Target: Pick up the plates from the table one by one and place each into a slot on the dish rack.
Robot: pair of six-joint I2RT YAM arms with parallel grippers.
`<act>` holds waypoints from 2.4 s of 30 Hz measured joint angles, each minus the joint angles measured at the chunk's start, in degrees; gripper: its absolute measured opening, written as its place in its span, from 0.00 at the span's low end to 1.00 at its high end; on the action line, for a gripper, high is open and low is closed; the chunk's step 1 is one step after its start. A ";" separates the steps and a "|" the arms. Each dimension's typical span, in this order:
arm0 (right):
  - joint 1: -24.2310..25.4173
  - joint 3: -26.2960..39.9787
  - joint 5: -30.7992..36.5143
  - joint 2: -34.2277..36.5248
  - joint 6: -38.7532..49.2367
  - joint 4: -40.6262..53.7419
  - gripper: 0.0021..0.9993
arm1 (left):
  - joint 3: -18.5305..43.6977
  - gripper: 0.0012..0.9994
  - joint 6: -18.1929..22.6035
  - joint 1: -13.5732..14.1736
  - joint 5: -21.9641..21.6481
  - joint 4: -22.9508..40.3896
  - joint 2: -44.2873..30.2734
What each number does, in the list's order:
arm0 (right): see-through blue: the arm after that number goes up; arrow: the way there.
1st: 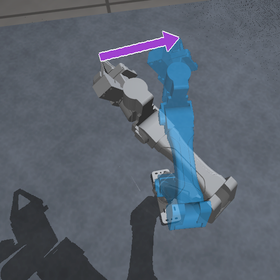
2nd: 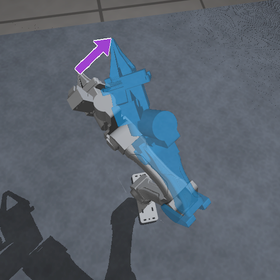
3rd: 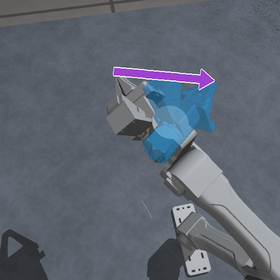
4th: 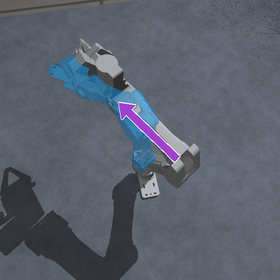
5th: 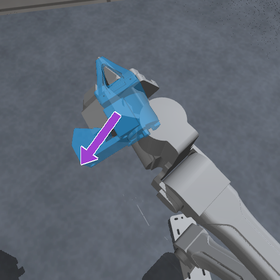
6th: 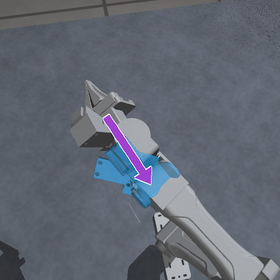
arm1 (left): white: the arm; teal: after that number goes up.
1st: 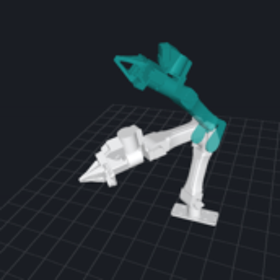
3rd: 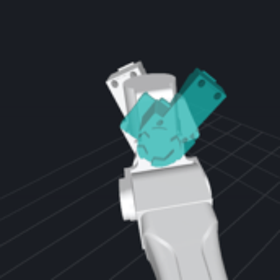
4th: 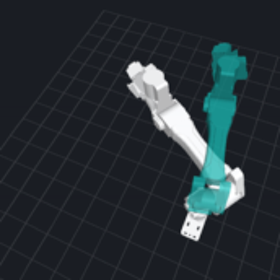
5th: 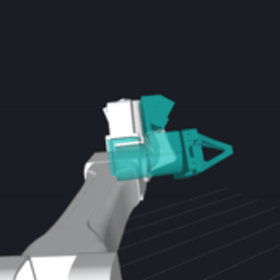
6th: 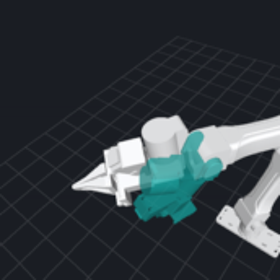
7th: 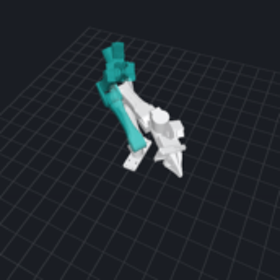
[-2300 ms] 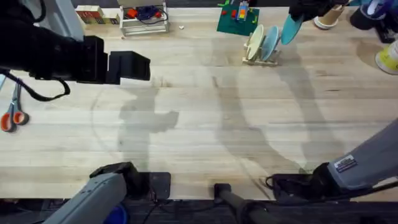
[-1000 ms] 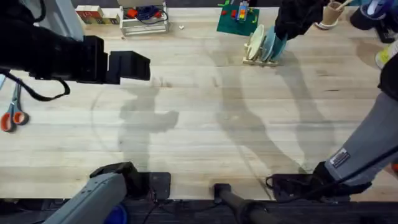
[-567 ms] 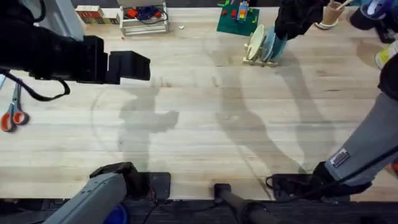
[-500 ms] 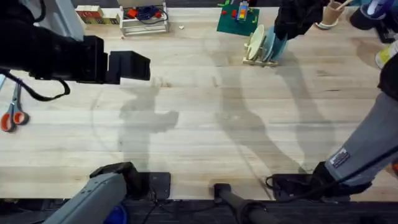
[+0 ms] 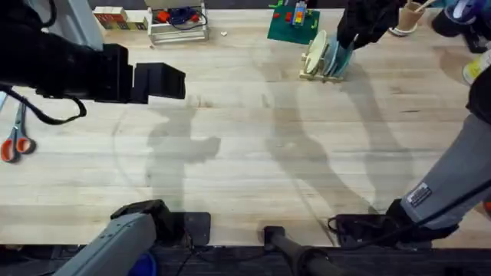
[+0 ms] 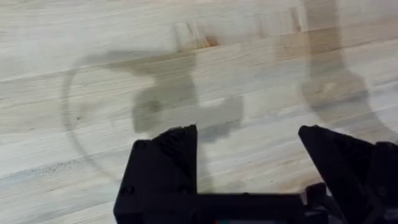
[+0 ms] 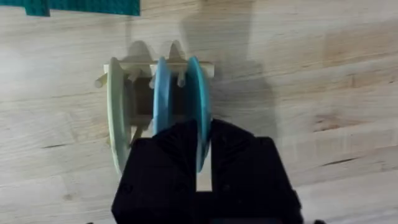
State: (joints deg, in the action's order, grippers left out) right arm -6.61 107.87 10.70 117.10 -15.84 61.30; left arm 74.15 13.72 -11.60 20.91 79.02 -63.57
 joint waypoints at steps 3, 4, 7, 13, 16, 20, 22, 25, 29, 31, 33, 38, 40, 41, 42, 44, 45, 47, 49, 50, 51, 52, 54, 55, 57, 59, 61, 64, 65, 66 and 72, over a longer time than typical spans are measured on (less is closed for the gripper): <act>0.00 0.00 0.04 -0.04 0.00 0.04 0.13 | 0.00 0.99 -0.02 0.00 0.00 0.00 0.00; 0.00 0.12 0.11 -0.11 0.00 0.20 0.13 | 0.00 0.99 0.00 0.00 0.00 0.00 0.00; 0.00 1.45 0.28 -0.27 0.25 1.04 0.13 | 0.00 0.99 0.00 0.00 0.00 0.00 0.00; 0.00 6.12 0.46 -1.54 0.72 4.43 0.14 | 0.02 0.99 0.00 0.00 0.00 0.00 0.00; 0.00 8.07 0.46 -2.27 0.72 6.21 0.14 | 0.02 0.99 0.00 0.00 0.02 0.00 0.00; 0.00 10.20 0.47 -2.40 0.75 8.81 0.14 | 0.02 0.99 0.00 0.00 0.02 0.00 0.00; 0.00 11.28 0.46 -2.40 0.88 10.41 0.14 | 0.02 0.99 -0.02 0.00 0.02 0.00 0.00; -0.02 13.59 0.46 -2.39 0.90 12.94 0.14 | 0.02 0.99 0.00 0.00 0.00 0.00 0.00; -0.31 17.18 0.48 -2.40 0.90 15.93 0.19 | 0.02 0.99 0.00 0.00 0.00 0.00 0.00; -0.69 18.72 0.48 -2.40 0.88 16.55 0.27 | 0.02 0.99 0.00 0.00 0.00 0.00 0.00; -1.15 19.81 0.48 -2.40 0.90 16.61 0.48 | 0.02 0.99 0.00 0.00 0.01 0.00 -0.01; -2.14 20.94 0.48 -2.39 1.11 16.72 0.99 | 0.02 0.99 0.00 0.00 0.00 0.00 -0.02; -2.30 20.96 0.47 -2.40 1.11 16.83 0.99 | 0.04 0.99 -0.01 0.00 0.00 0.00 0.00; -2.32 20.96 0.48 -2.40 1.09 16.91 0.99 | 0.04 0.99 -0.01 0.00 0.01 0.00 -0.01; -2.32 20.96 0.48 -2.40 1.11 17.05 0.99 | 0.04 0.99 -0.02 0.00 0.00 0.00 0.00; -2.32 20.96 0.48 -2.40 1.10 17.33 0.99 | 0.04 0.99 -0.01 0.00 0.00 0.00 -0.01; -2.32 20.96 0.48 -2.40 1.11 17.63 1.00 | 0.04 0.99 0.00 0.00 0.00 0.00 0.00; -2.32 20.96 0.48 -2.40 1.11 18.99 0.99 | 0.04 0.99 -0.02 0.00 0.00 0.00 0.00; -2.34 20.96 0.48 -2.40 1.10 20.40 0.99 | 0.04 0.99 0.00 0.00 0.00 0.00 0.00; -2.37 20.96 0.48 -2.40 1.11 21.26 0.99 | 0.04 0.99 -0.01 0.00 0.01 0.00 0.00; -2.38 20.96 0.48 -2.40 1.11 21.98 0.99 | 0.04 0.99 -0.02 0.00 0.02 0.00 -0.01; -2.45 20.96 0.48 -2.40 1.09 22.77 0.99 | 0.04 0.99 -0.02 0.00 0.02 0.00 0.00; -2.66 20.96 0.48 -2.40 1.11 23.97 0.99 | 0.04 0.99 -0.01 0.00 0.01 0.00 0.00; -2.82 20.96 0.48 -2.40 1.11 24.42 0.99 | 0.04 0.99 0.00 0.00 0.00 0.00 0.00; -3.29 20.96 0.48 -2.40 1.11 24.91 0.99 | 0.04 0.99 0.00 0.00 0.01 0.00 0.00; -3.94 20.96 0.48 -2.40 1.11 25.19 0.99 | 0.04 0.99 -0.01 0.00 0.00 0.00 0.00; -4.73 20.96 0.48 -2.42 1.11 25.42 0.99 | 0.04 0.99 0.00 0.00 0.00 0.00 -0.02; -6.33 20.96 0.48 -3.06 1.11 26.21 0.99 | 0.04 0.99 0.00 0.00 0.00 0.02 0.00; -6.83 20.96 0.48 -3.44 1.11 26.63 0.99 | 0.04 0.99 0.00 0.00 0.02 0.02 -0.02; -7.38 20.96 0.50 -4.01 1.11 27.25 0.99 | 0.04 0.99 -0.01 0.00 0.00 0.02 -0.02; -10.83 21.09 2.37 -7.87 1.11 31.29 0.99 | 0.04 0.99 -0.01 0.00 0.01 0.02 -0.01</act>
State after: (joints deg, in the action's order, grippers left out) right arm -17.44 128.97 13.07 109.22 -14.72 92.58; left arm 74.19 13.71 -11.60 20.91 79.05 -63.58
